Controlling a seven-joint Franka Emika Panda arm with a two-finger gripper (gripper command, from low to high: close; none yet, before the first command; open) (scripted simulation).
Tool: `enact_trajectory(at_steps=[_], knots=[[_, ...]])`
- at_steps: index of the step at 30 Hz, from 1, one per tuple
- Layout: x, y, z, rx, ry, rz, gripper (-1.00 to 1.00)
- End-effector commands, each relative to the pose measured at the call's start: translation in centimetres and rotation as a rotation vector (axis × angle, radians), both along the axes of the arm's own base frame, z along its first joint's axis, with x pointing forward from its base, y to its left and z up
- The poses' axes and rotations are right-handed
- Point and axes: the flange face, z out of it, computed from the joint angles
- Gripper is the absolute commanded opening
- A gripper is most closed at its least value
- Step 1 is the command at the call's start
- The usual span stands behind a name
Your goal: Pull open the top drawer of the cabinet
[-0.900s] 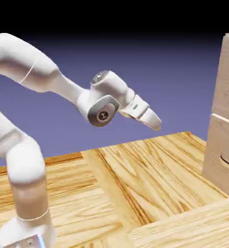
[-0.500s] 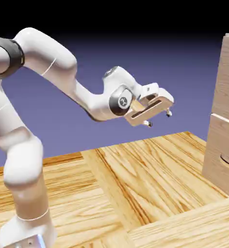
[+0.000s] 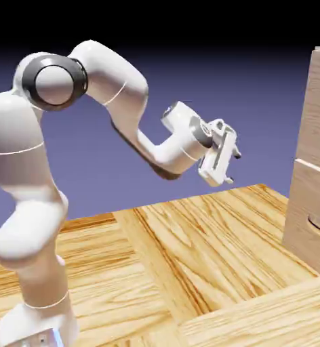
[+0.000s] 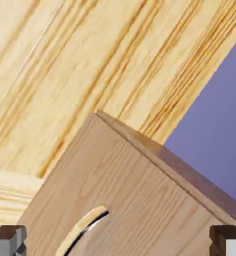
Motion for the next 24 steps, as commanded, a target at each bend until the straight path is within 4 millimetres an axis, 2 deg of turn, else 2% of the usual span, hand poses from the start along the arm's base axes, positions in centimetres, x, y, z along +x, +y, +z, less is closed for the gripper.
enact_trajectory(at_steps=[1,7,13,19,24], knots=[[0.4,0.2,-0.2,-0.052,-0.001,0.054,0.00],[2.7,0.4,-0.7,-0.360,-0.031,0.358,0.00],[5.0,-0.3,-0.3,-0.669,-0.098,0.619,0.00],[7.4,-2.4,1.1,-0.995,-0.191,0.816,0.00],[9.3,-5.3,3.0,-1.286,-0.267,0.916,0.00]])
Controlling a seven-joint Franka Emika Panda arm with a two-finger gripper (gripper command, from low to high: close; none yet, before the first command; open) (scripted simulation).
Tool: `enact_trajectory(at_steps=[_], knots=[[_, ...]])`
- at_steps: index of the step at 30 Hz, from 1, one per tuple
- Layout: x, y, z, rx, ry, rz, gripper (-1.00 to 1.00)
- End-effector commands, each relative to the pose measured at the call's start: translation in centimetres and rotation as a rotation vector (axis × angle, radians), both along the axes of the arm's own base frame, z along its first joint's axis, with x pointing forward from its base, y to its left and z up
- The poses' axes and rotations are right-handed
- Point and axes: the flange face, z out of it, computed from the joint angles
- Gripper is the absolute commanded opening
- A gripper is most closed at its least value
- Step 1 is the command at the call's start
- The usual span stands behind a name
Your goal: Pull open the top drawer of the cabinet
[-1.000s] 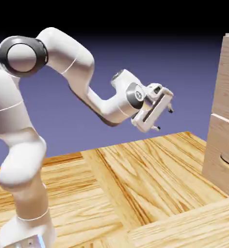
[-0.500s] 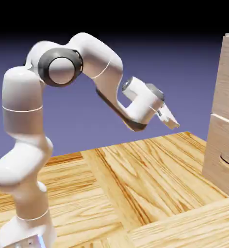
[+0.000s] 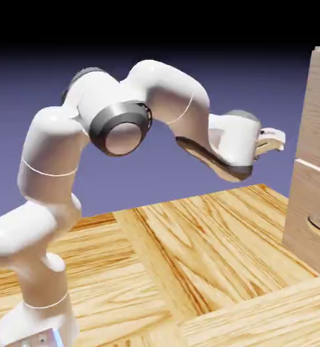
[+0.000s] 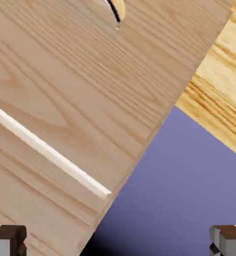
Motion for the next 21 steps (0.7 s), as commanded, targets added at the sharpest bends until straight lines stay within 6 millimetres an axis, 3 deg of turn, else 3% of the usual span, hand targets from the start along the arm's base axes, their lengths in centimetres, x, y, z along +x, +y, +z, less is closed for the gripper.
enact_trajectory(at_steps=[1,7,14,21], knots=[[0.4,-0.7,0.5,-0.052,-0.028,0.021,0.00],[2.2,-6.2,3.7,-0.374,-0.200,0.094,0.00],[3.3,-14.6,7.8,-0.747,-0.369,0.071,0.00],[7.3,-14.7,7.9,-0.744,-0.368,0.069,0.00]])
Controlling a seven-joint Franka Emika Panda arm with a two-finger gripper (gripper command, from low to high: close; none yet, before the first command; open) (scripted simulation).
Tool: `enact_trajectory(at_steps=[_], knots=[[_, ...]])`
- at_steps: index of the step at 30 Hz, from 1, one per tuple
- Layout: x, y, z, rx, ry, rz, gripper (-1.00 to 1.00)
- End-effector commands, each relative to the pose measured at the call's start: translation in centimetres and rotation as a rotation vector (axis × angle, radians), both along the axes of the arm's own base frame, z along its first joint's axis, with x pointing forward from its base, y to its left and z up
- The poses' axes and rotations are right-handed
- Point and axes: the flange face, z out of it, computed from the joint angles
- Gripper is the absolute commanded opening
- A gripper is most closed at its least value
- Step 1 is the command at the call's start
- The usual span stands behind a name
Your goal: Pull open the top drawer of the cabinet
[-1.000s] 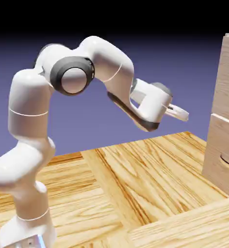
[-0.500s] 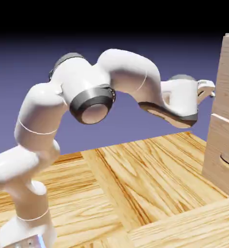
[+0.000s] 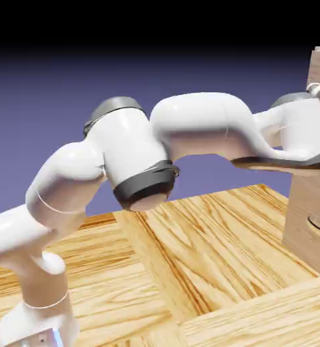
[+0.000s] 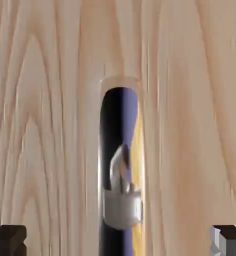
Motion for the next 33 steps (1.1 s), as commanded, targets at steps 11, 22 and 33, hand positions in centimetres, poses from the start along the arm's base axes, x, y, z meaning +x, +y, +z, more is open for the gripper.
enact_trajectory(at_steps=[11,22,33], knots=[[-3.6,0.1,-0.1,-0.003,0.000,0.001,-1.00],[-11.9,0.1,-0.1,-0.003,0.000,0.001,-1.00],[-20.8,0.1,-0.1,-0.003,0.000,0.001,-1.00]])
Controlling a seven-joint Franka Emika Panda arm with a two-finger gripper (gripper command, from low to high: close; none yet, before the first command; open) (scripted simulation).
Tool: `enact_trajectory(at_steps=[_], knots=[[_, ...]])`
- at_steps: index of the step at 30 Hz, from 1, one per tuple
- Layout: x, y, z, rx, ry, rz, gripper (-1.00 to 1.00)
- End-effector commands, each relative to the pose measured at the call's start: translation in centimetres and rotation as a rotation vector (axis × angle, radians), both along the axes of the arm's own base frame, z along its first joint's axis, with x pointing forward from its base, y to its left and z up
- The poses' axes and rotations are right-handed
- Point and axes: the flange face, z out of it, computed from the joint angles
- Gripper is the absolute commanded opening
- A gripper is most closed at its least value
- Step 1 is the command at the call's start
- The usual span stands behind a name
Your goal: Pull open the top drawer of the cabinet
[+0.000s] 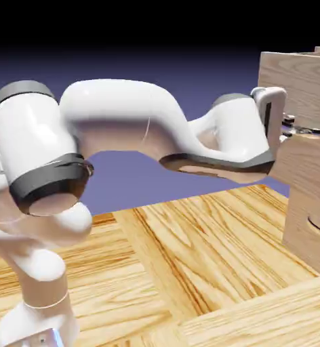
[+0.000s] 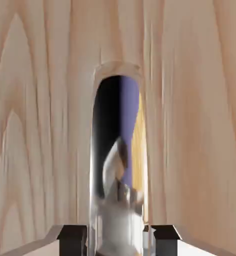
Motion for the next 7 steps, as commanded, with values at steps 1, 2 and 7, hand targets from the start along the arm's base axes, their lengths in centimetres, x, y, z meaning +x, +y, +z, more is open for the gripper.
enact_trajectory(at_steps=[1,2,7], knots=[[-0.9,0.0,0.0,0.000,0.000,0.000,-1.00],[-1.8,0.0,0.0,0.000,0.000,0.001,-1.00],[-4.6,-0.1,0.0,0.003,0.001,0.001,1.00]])
